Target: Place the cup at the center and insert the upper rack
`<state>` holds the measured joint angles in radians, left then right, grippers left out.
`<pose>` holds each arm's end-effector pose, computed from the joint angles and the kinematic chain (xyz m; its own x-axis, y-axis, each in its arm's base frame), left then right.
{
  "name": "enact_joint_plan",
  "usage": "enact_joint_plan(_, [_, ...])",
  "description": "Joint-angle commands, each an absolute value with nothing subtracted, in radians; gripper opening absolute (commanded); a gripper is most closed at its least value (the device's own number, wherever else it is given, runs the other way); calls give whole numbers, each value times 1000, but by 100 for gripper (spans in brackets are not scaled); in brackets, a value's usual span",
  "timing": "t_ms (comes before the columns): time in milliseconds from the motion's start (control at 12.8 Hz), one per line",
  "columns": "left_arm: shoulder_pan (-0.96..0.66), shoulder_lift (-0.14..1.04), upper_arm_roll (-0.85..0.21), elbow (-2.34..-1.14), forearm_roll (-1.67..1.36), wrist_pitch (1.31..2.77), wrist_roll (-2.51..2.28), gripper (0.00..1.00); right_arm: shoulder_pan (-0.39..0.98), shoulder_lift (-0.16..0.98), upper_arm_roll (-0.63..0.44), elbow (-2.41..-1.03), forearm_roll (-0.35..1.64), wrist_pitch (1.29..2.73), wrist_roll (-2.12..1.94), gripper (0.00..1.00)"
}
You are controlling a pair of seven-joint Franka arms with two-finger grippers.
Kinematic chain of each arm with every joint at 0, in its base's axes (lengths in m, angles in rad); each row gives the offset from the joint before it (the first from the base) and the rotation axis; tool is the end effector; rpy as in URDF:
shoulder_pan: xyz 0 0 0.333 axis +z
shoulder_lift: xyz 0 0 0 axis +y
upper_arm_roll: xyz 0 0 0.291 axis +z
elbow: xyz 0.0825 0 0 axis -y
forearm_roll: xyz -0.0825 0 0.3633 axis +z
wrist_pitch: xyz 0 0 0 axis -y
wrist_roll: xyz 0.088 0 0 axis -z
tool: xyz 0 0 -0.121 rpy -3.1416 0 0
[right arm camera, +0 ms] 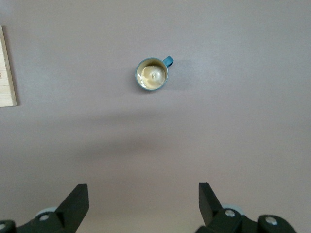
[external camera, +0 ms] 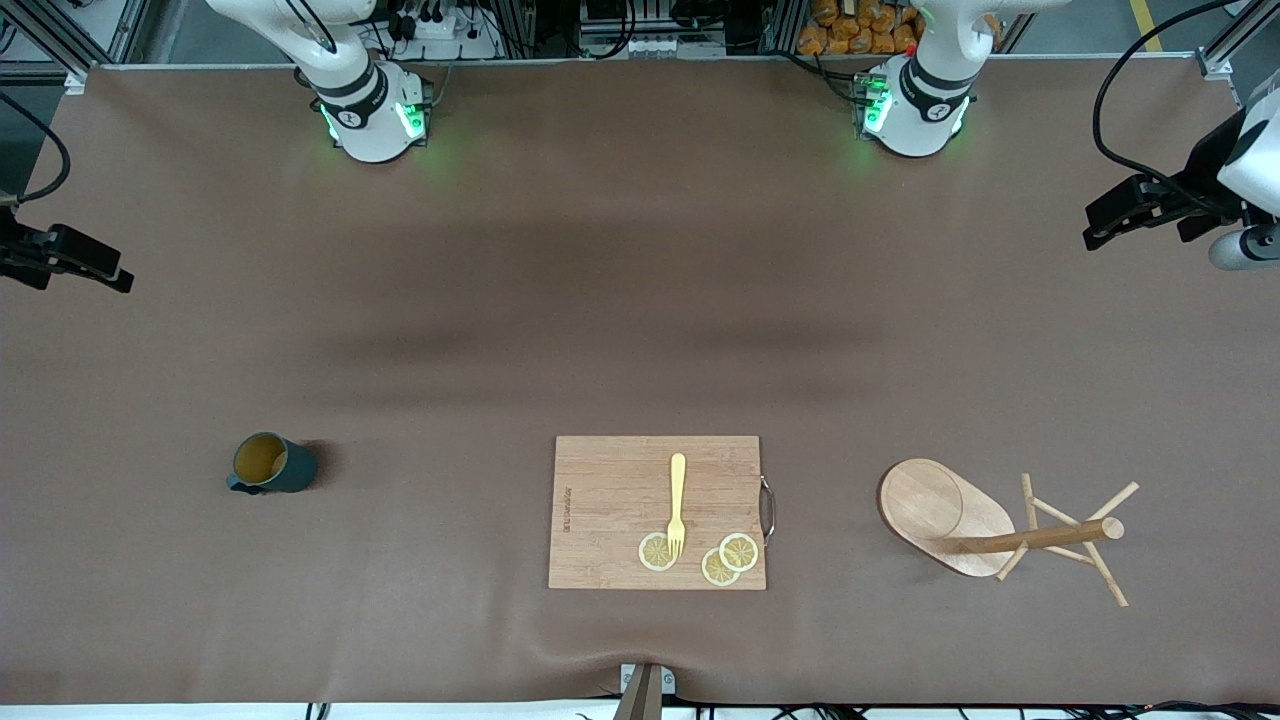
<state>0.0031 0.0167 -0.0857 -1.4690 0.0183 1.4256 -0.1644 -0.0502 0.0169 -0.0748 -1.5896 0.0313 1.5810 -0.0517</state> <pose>0.5213 -0.0403 0.6096 0.9948 0.0844 -0.0564 0.0830 -0.9962 -0.0264 0.5346 -0.0631 0.5689 0.9970 -0.0736 -0.0239 -0.0743 -0.9967 -0.0313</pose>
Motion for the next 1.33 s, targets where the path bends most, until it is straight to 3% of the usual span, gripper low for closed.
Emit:
enact_joint_plan(0, [9, 14, -91, -1465, 35, 1420, -181, 100, -67, 8, -67, -1601, 49, 1598, -67, 100])
enact_joint_plan(546, [14, 14, -89, -1463, 34, 1420, -176, 100, -58, 31, -66, -1600, 46, 1586, -54, 100])
enact_joint_plan(858, [12, 14, -91, -1462, 28, 1424, -183, 100, -74, 130, -67, -1592, 38, 1606, -6, 100])
enact_joint_plan(1248, [14, 15, -89, -1463, 26, 1433, -183, 100, -66, 300, -67, -1595, 34, 1778, 227, 100])
